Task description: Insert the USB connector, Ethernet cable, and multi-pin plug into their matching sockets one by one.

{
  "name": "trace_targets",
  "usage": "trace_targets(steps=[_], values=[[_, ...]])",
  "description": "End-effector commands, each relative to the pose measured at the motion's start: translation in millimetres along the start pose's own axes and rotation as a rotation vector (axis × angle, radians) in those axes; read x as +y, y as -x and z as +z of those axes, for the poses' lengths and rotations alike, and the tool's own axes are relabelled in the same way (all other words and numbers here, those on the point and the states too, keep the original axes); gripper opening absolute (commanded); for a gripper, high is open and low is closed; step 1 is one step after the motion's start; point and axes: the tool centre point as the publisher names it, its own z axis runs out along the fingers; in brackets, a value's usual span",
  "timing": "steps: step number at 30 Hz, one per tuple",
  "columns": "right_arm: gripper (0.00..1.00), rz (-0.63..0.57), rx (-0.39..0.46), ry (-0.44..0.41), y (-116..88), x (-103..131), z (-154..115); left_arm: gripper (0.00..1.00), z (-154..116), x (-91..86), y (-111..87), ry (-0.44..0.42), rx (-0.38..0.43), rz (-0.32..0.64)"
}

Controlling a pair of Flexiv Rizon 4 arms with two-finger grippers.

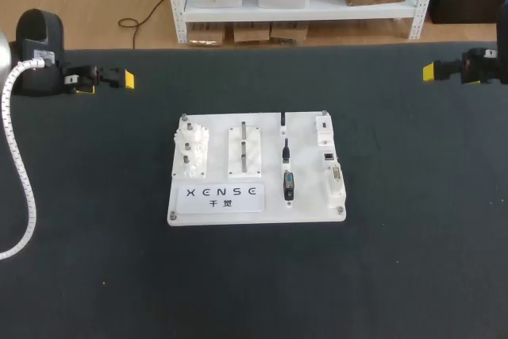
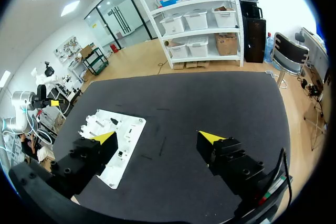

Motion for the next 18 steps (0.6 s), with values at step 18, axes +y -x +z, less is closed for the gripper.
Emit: trace_targets(steps=[18], values=[[1.00,-0.020,0.007,-0.037,6.7,9.7,7.2,1.00,0.0,0.0,0.0,0.000,0.000,0.000]])
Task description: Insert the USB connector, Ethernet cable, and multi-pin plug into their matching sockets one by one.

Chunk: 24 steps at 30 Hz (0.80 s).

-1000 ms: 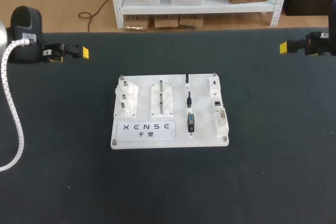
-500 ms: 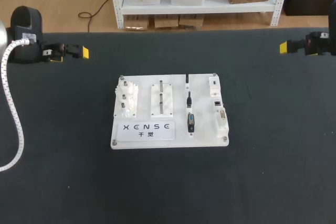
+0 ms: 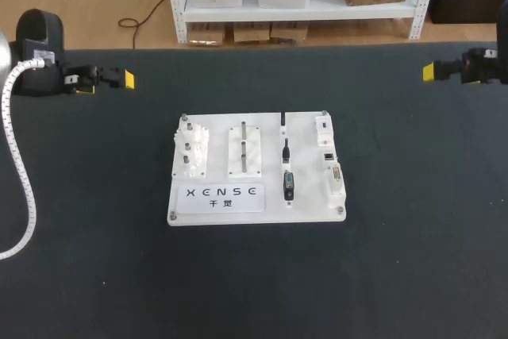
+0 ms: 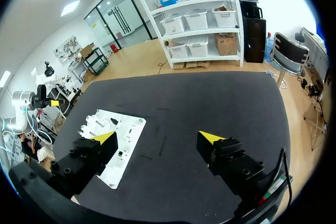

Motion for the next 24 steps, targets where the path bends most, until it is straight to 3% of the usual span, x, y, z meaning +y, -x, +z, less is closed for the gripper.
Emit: trace_targets(steps=[1,8,19,24], values=[[1.00,-0.023,0.013,-0.064,9.4,13.5,11.1,1.00,0.0,0.0,0.0,0.000,0.000,0.000],[1.00,-0.066,0.057,-0.171,24.8,55.9,36.0,1.00,0.0,0.0,0.0,0.000,0.000,0.000],[1.00,-0.125,0.184,-0.338,6.3,113.3,86.0,1.00,0.0,0.0,0.0,0.000,0.000,0.000],[1.00,-0.164,0.229,-0.372,1.8,137.0,109.2,1.00,0.0,0.0,0.0,0.000,0.000,0.000]])
